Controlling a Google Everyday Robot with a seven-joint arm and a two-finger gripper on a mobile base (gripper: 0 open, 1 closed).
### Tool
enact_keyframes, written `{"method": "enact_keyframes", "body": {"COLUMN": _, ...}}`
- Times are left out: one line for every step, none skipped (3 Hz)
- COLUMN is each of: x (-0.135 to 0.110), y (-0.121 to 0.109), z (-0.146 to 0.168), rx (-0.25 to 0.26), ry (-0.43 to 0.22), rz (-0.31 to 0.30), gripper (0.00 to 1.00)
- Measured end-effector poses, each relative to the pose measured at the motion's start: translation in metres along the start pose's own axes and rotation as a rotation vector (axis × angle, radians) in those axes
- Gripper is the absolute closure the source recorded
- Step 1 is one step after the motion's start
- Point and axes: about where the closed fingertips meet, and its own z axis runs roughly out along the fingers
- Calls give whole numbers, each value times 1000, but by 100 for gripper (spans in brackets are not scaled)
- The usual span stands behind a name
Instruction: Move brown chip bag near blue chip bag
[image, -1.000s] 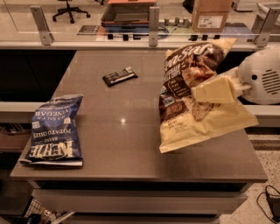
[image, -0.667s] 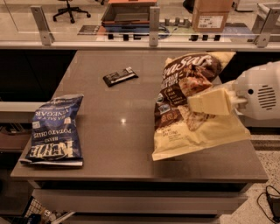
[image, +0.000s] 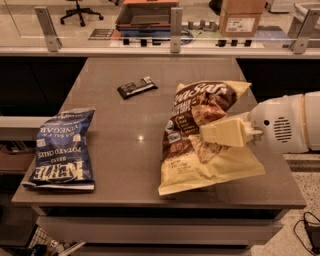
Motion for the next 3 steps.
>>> {"method": "enact_keyframes", "body": {"x": 2, "y": 4, "z": 15, "rx": -39, "ry": -2, "rz": 14, "gripper": 100}}
{"method": "enact_keyframes", "body": {"x": -2, "y": 12, "z": 29, "rx": -70, "ry": 12, "rz": -9, "gripper": 100}}
{"method": "enact_keyframes", "body": {"x": -1, "y": 21, "z": 38, "rx": -103, "ry": 31, "rz": -21, "gripper": 100}}
